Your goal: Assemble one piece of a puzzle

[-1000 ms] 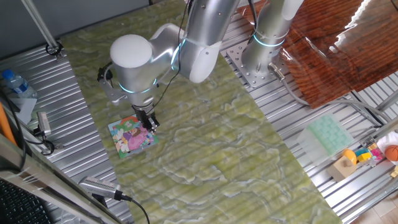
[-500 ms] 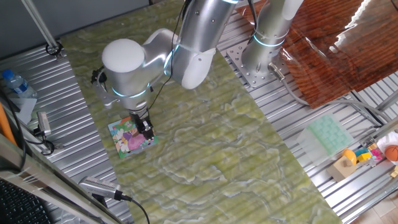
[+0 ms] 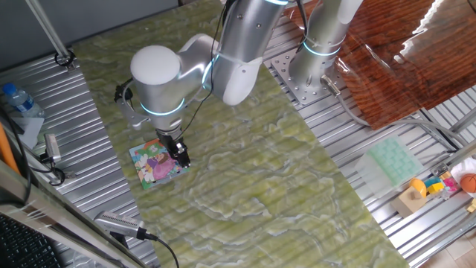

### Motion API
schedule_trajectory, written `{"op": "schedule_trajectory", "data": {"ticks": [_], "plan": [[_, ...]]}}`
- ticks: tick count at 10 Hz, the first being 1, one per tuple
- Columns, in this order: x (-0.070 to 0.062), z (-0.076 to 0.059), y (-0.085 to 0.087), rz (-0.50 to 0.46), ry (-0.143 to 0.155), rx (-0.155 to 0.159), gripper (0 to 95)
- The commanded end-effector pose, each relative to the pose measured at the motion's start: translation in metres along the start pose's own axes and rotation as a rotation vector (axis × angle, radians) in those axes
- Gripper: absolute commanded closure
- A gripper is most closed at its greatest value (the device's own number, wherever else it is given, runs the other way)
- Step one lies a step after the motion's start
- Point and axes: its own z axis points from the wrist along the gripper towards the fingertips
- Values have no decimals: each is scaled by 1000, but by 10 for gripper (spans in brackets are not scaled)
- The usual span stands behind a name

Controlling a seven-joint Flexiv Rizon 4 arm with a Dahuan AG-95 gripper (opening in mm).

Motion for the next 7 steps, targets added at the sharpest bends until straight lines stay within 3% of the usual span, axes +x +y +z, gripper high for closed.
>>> {"op": "schedule_trajectory", "data": {"ticks": [1, 2, 5, 7], "plan": [[1, -1, 0, 6, 3, 0, 190], [1, 0, 0, 5, 3, 1, 380], [0, 8, -1, 3, -5, 5, 380], [1, 7, -2, -2, -6, 3, 380]]}}
